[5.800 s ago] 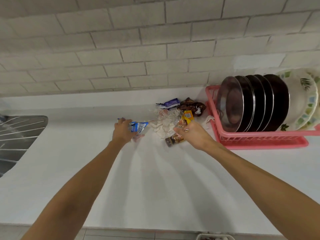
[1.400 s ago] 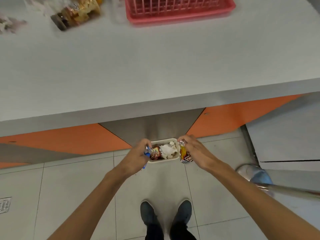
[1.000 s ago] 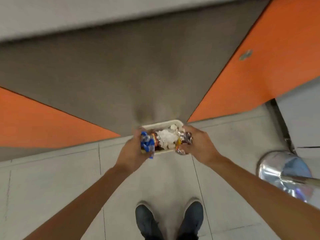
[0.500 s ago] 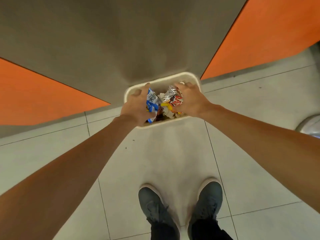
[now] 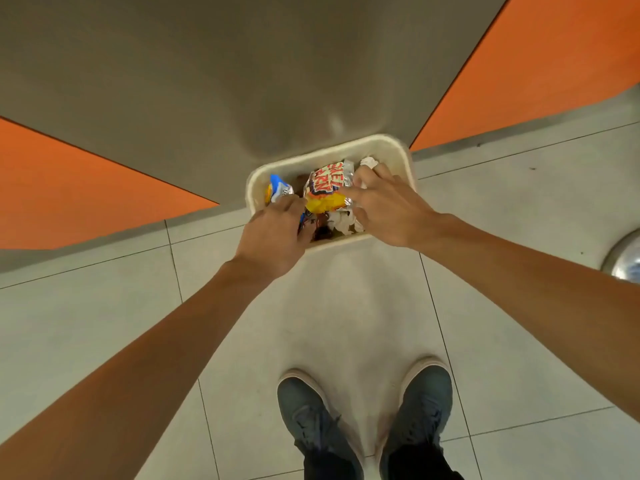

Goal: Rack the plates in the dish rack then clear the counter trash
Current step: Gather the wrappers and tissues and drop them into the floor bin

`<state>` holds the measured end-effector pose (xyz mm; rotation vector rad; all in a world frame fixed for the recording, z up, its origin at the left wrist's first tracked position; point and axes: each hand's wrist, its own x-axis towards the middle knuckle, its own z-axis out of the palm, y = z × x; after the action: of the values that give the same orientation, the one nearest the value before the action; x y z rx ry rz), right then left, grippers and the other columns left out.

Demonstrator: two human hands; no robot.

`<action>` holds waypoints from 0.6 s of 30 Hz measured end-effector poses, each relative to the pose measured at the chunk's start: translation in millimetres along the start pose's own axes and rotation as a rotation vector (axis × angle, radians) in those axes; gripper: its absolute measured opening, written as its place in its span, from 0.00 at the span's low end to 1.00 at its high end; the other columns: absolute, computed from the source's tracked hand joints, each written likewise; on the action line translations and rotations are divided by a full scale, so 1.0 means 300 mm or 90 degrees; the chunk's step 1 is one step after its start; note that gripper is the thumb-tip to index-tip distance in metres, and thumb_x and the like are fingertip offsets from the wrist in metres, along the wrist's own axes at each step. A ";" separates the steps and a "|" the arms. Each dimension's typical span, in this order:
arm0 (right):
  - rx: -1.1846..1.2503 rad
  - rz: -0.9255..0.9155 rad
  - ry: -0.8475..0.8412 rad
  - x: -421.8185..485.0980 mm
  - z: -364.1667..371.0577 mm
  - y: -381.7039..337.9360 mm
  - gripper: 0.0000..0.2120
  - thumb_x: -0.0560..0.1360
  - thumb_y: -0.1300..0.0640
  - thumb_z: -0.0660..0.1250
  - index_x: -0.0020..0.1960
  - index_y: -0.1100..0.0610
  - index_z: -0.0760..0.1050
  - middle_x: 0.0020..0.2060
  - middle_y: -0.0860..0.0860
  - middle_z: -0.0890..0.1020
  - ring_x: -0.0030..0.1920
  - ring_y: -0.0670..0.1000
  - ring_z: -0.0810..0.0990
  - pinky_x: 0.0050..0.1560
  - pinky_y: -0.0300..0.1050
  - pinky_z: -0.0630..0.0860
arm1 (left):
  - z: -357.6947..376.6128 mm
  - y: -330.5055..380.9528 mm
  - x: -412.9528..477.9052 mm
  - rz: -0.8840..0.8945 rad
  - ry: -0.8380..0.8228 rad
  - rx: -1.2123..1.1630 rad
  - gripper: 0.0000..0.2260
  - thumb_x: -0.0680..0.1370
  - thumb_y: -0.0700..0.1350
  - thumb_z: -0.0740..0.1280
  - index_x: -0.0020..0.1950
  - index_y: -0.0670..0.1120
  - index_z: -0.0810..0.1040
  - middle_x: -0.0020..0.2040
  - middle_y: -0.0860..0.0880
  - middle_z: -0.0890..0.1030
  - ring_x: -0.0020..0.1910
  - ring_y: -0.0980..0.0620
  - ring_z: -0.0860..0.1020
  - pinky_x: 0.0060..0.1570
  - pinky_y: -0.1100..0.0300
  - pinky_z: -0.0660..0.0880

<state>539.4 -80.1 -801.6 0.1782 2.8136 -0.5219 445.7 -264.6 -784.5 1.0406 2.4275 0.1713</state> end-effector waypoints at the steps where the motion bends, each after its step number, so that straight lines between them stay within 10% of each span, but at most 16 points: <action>1: -0.023 0.019 -0.032 0.019 0.010 -0.007 0.17 0.80 0.58 0.60 0.68 0.56 0.72 0.62 0.57 0.70 0.63 0.59 0.66 0.56 0.53 0.69 | 0.008 0.005 0.019 -0.010 -0.038 -0.013 0.16 0.81 0.48 0.61 0.66 0.42 0.71 0.65 0.44 0.73 0.60 0.39 0.74 0.52 0.49 0.73; 11: -0.012 0.100 -0.127 0.065 0.022 -0.012 0.13 0.77 0.61 0.62 0.58 0.56 0.80 0.56 0.58 0.78 0.60 0.59 0.71 0.51 0.50 0.69 | 0.007 0.043 0.160 -0.246 -0.129 -0.195 0.18 0.80 0.40 0.60 0.70 0.45 0.71 0.64 0.43 0.75 0.62 0.43 0.73 0.53 0.57 0.70; 18: 0.182 0.152 -0.077 -0.036 -0.210 -0.064 0.12 0.75 0.64 0.60 0.48 0.57 0.83 0.49 0.58 0.77 0.46 0.58 0.78 0.45 0.45 0.75 | -0.140 0.075 -0.013 -0.219 -0.031 -0.353 0.09 0.76 0.35 0.63 0.50 0.48 0.78 0.52 0.48 0.79 0.47 0.50 0.79 0.33 0.66 0.72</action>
<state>531.2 -75.5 -735.4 0.5142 2.5428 -0.8434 442.3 -248.5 -739.7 0.3740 2.2689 0.6454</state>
